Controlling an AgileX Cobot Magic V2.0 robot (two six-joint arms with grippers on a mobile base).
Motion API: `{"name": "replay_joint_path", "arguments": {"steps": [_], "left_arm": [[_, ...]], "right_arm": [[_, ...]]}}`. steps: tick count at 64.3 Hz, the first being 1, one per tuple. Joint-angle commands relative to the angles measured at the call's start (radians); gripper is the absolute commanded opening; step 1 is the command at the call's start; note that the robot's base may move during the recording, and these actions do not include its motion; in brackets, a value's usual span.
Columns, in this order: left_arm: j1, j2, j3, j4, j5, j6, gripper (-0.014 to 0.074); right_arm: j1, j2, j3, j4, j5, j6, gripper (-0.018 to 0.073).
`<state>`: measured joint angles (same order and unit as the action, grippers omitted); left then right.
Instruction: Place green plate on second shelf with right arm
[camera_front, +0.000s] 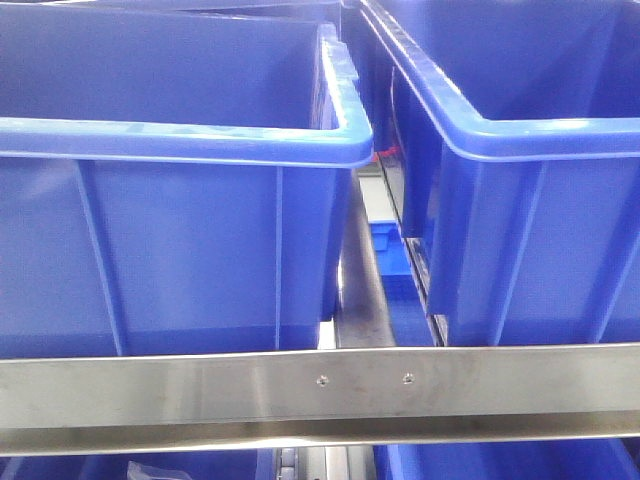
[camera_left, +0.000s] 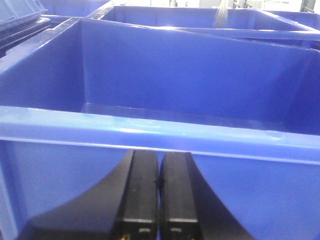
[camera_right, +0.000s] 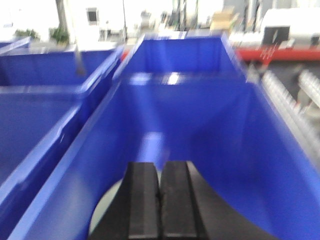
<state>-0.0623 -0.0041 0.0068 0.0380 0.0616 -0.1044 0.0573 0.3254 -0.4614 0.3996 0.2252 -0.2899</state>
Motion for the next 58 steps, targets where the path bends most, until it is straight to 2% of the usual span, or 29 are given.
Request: {"name": "replay_joint_path", "arguments": {"steps": [1,13,21,25,29,37,41,46,58], "left_arm": [[0.000,-0.017,0.041,-0.003,-0.082,-0.004,0.0131],[0.000,-0.017,0.041,-0.003,-0.082,-0.004,0.0131],[0.000,-0.017,0.041,-0.003,-0.082,-0.004,0.0131],[0.000,-0.017,0.041,-0.003,-0.082,-0.004,0.0131],[0.000,-0.017,0.041,-0.003,-0.080,-0.004,0.0131],[0.000,-0.017,0.041,-0.003,-0.082,-0.004,0.0131],[0.000,-0.017,0.041,-0.003,-0.082,-0.004,0.0131],[0.000,-0.017,0.041,-0.003,-0.082,-0.004,0.0131],[0.000,-0.017,0.041,-0.003,-0.082,-0.004,0.0131]], "right_arm": [[-0.004,0.008,0.020,0.026,-0.031,0.001,0.0022],[-0.004,-0.099,0.287,0.075,-0.248,0.001,0.0022],[-0.004,-0.271,0.409,0.069,-0.289,0.001,0.0022],[-0.004,-0.351,0.439,0.019,-0.282,0.002,0.0022],[-0.004,-0.349,0.463,-0.089,-0.286,0.030,0.0022],[-0.003,-0.336,0.471,-0.314,-0.260,0.196,0.0022],[-0.003,-0.341,0.471,-0.381,-0.262,0.278,0.0022],[-0.003,-0.358,0.472,-0.411,-0.262,0.323,0.0022],[0.010,-0.356,0.472,-0.410,-0.238,0.323,0.0022]]}}
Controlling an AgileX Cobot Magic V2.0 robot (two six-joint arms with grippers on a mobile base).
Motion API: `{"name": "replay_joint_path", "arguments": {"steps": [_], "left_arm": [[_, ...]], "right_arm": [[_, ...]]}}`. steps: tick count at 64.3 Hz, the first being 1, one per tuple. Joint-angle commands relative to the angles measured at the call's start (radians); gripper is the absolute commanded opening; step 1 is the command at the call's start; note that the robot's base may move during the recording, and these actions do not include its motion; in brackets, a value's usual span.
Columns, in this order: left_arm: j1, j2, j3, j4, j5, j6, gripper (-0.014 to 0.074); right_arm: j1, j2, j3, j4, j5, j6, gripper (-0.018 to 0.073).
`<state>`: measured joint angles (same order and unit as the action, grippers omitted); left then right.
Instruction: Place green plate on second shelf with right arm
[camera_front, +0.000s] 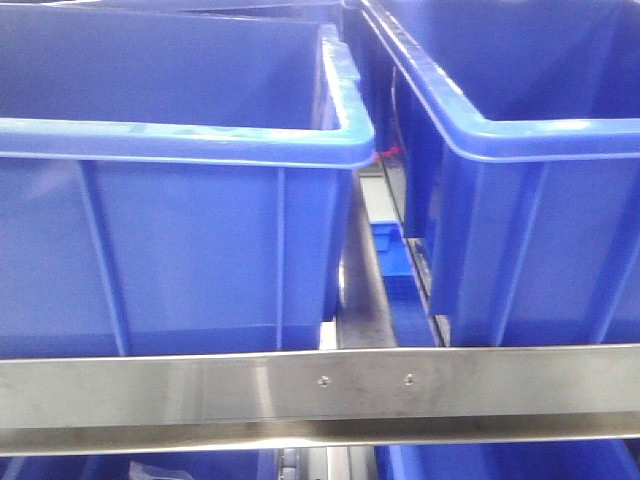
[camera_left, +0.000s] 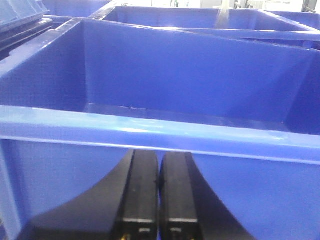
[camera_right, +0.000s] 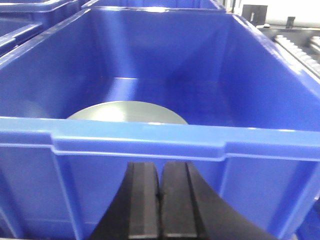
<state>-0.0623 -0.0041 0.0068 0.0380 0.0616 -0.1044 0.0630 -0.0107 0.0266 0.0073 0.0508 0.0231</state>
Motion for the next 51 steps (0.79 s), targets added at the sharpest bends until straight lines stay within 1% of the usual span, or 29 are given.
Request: {"name": "replay_joint_path", "arguments": {"steps": [1,15,51], "left_arm": [[0.000,-0.017,0.041,-0.003,-0.082,-0.004,0.0131],[0.000,-0.017,0.041,-0.003,-0.082,-0.004,0.0131],[0.000,-0.017,0.041,-0.003,-0.082,-0.004,0.0131]], "right_arm": [[0.006,-0.020,-0.017,-0.018,-0.060,0.010,0.0022],[0.010,-0.020,-0.017,-0.018,-0.015,0.010,0.0022],[0.010,-0.020,-0.017,-0.018,-0.014,0.010,0.0022]]}}
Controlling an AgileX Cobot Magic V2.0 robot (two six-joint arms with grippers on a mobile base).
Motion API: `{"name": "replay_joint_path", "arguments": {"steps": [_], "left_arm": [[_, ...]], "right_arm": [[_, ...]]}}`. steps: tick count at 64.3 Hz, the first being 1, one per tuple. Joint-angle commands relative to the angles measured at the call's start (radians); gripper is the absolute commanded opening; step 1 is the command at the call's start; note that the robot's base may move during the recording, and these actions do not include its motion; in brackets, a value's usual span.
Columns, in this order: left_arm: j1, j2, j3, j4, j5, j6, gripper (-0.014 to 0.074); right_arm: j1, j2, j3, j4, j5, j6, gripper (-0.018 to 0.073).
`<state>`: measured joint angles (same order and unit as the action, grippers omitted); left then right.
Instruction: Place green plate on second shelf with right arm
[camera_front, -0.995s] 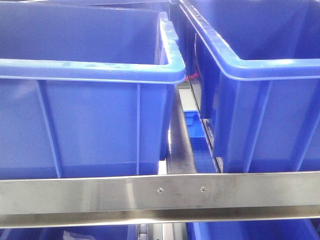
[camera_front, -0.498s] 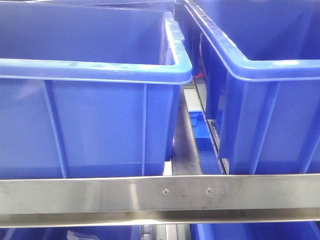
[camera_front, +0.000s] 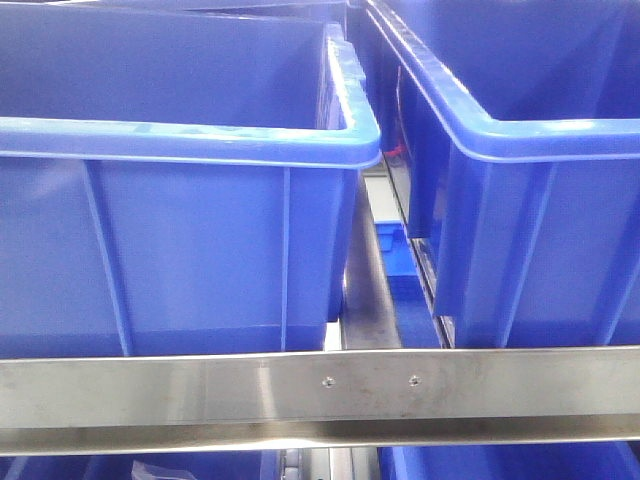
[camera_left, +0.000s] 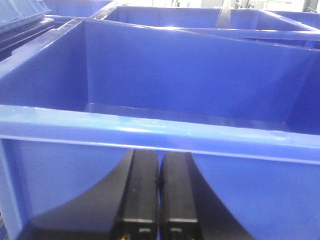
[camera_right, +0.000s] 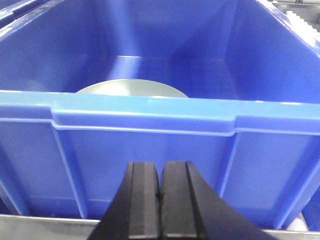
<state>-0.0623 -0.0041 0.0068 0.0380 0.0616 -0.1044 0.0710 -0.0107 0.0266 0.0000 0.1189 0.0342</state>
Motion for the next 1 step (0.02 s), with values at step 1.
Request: {"name": "replay_joint_path", "arguments": {"steps": [1], "left_arm": [[0.000,-0.017,0.041,-0.003,-0.082,-0.004,0.0131]], "right_arm": [[0.002,-0.020,-0.017,-0.010,-0.082,-0.001,0.0022]]}}
